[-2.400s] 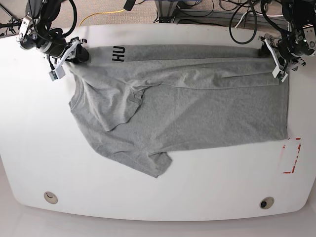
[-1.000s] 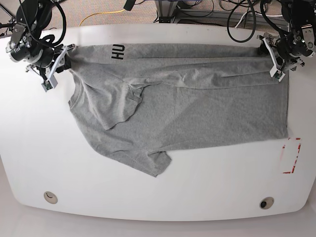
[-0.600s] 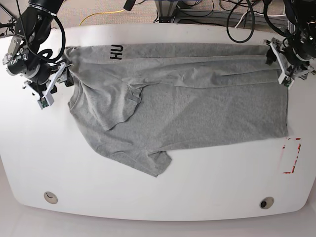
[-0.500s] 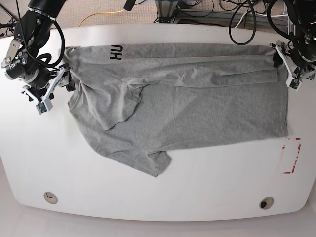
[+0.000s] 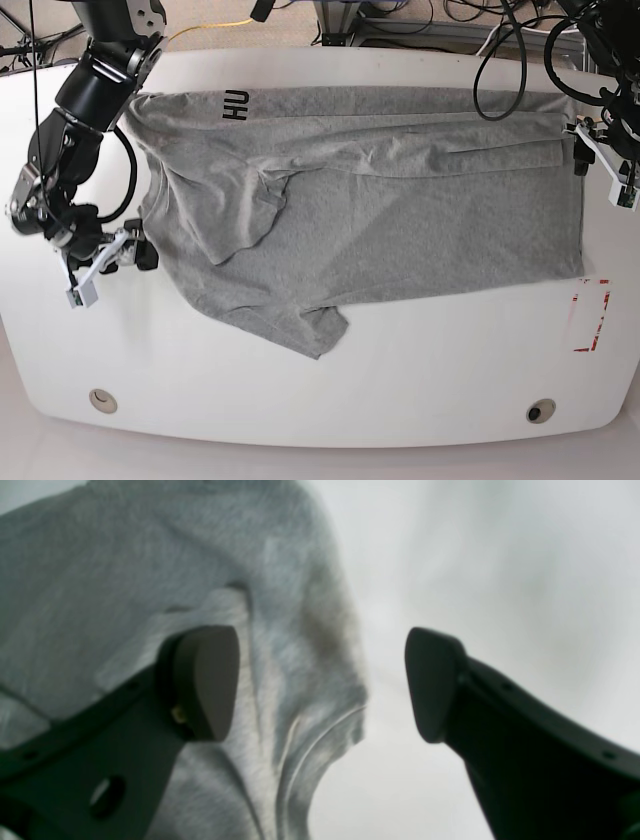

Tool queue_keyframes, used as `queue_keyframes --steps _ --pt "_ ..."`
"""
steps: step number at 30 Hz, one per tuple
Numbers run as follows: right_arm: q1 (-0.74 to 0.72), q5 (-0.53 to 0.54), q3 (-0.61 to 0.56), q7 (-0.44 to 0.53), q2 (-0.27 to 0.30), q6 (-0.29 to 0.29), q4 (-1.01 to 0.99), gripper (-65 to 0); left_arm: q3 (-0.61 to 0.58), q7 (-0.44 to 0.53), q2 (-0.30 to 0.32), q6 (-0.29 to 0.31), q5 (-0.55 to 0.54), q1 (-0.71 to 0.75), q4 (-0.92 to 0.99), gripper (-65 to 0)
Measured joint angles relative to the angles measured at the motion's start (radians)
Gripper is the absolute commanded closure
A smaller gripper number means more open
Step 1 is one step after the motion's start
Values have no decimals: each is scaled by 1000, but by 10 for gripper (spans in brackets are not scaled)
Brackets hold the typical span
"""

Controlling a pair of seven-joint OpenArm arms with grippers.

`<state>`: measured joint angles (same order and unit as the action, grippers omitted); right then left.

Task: Fold the T-shirt properly
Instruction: 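Lower both grippers to the shirt's hem corners and grasp them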

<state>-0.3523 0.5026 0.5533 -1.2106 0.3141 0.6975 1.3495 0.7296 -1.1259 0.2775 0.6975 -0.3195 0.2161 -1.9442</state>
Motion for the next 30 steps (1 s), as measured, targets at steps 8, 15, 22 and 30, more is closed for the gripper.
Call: queue_keyframes --steps 8,15,22,30 --pt "-150 -88 -188 225 -1 -3 -260 -495 1 0 -3 0 80 -16 0 -401" --pt "-257 -212 -274 462 5 -9 -573 -495 5 -4 -3 0 89 -14 0 -401" --pt "-314 -229 -371 682 4 -9 -797 -495 3 -3 -3 0 88 -15 0 -401" --pt "-306 -233 -443 740 -4 -10 -845 -493 3 -3 -3 0 88 -23 0 -406"
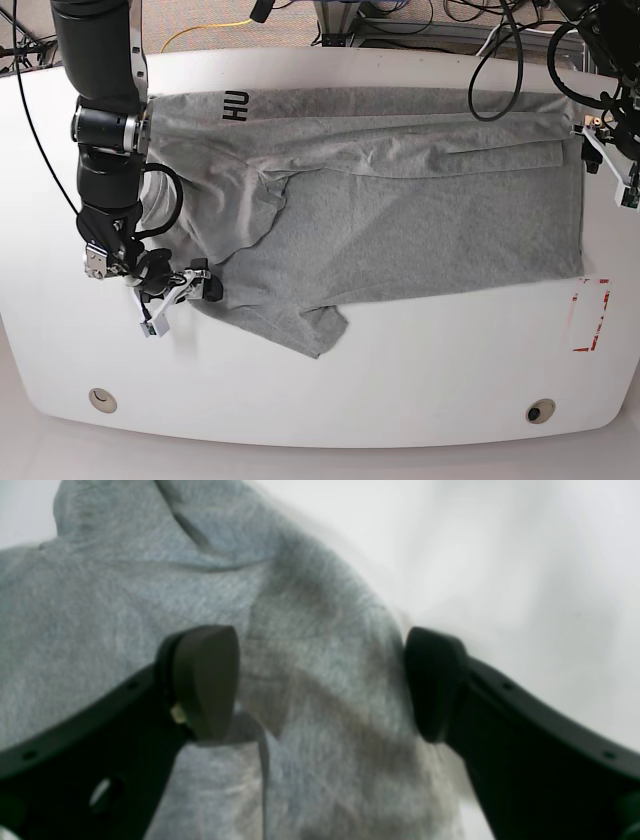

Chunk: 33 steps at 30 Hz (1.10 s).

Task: Fold the T-shirt properly
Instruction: 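Lower both grippers to the shirt's hem corners and grasp them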

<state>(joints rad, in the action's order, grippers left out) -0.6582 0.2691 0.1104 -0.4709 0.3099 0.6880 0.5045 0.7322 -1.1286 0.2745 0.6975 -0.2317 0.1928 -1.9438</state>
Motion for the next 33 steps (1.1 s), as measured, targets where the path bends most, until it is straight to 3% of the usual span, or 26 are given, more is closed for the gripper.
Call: queue_keyframes --steps 3,6,9,13,17,20,25,33 --pt "11 9 0 28 -17 1 0 -453 0 -4 -3 3 6 -47 1 -408" --pt "13 14 -2 38 -28 2 0 -325 0 8 1 -5 3 -113 25 -410" --pt "13 8 -7 51 -29 2 -14 -198 -21 19 7 -81 -7 -167 96 -410" --pt "17 8 -7 68 -24 1 -27 -108 -50 7 32 -181 26 -276 269 -410" --pt "18 8 -7 68 -25 1 -28 -111 -63 147 54 -260 93 -385 454 -411" --pt "18 8 -7 68 -27 1 -29 -109 -66 247 51 -263 145 -433 603 -425" --pt "18 7 -7 67 -27 1 -29 -109 -67 349 54 -260 199 -498 830 -525" --pt "18 8 -8 68 -27 1 -29 -109 -71 500 80 -267 210 -584 1087 -525"
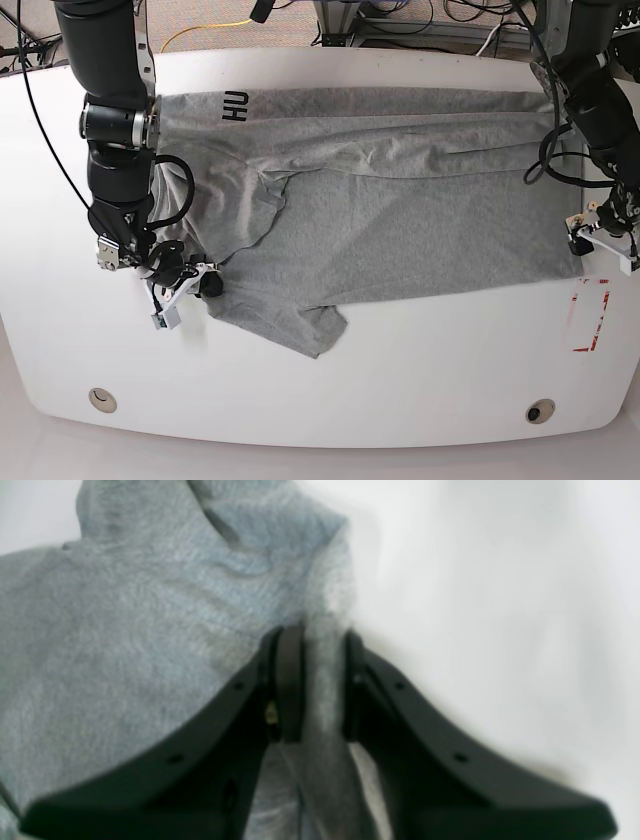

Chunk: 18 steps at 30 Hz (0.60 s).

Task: Fold the T-shirt properly
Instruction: 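Lower both grippers to the shirt's hem corners and grasp them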

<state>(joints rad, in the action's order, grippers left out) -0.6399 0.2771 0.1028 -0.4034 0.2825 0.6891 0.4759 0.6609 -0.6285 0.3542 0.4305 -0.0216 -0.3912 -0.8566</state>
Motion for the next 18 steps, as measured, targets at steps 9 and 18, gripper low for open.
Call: queue_keyframes --steps 9,18 --pt "0 7 0 -1 0 0 0 -105 -172 140 18 -2 -5 -11 80 -525" --pt "0 7 0 -1 0 0 0 -108 -179 147 -20 -7 -4 -37 85 -310"
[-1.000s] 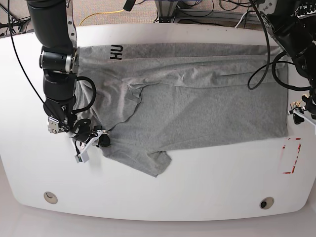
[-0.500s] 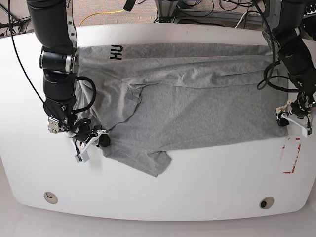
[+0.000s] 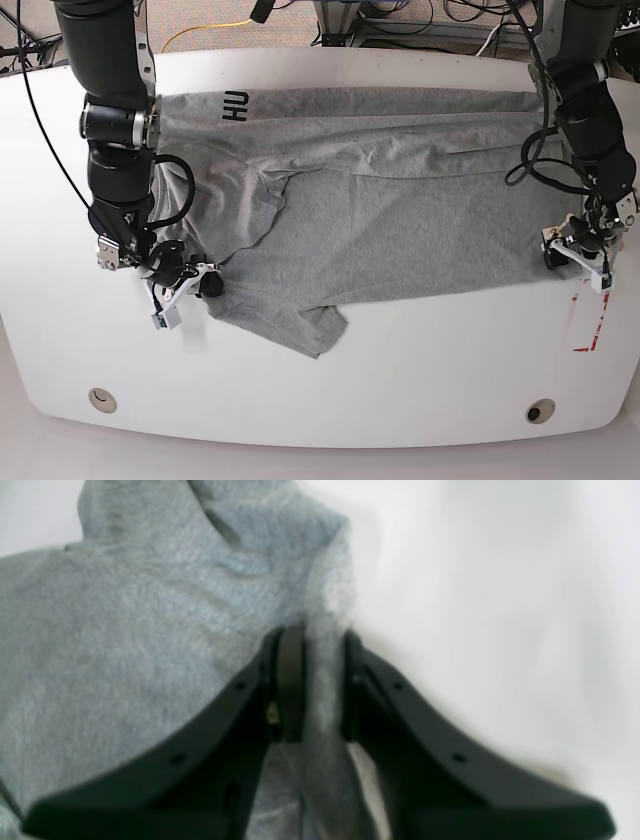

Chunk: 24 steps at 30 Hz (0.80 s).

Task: Fold the T-shirt properly
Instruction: 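Lower both grippers to the shirt's hem corners and grasp them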

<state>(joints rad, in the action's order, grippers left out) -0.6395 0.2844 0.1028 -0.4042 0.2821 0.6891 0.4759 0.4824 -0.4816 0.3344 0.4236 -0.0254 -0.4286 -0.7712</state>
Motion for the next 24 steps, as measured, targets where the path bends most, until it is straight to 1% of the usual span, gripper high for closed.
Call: queue_keyframes --steps 5,7,8,10,11,13,17,19,24 --pt "-1 0 0 0 1 0 0 -103 -10 2 -10 6 -5 -4 2 -149" --pt "-3 0 0 -1 1 0 0 -92 -40 16 -10 2 2 -7 3 -65" --pt "-4 -1 0 -4 0 0 0 -67 -64 25 -10 2 3 -7 4 -11" --pt "-6 -4 -1 -11 -1 0 0 -6 -117 38 -11 3 -1 -12 4 0" --pt "-7 -4 -3 -10 0 0 0 0 -133 39 -13 3 0 -13 4 0" --pt "-9 -6 -3 -11 0 0 0 0 -153 37 -17 11 -1 -17 4 0" --pt "-18 -11 -3 -16 1 0 0 0 -152 38 -19 11 -5 -14 -2 0" --pt "-19 -12 -1 -19 0 0 9 0 -152 22 -18 11 -3 -9 -21 0" --pt "7 -8 3 -112 7 0 151 0 -151 -26 -16 13 -5 47 -148 0"
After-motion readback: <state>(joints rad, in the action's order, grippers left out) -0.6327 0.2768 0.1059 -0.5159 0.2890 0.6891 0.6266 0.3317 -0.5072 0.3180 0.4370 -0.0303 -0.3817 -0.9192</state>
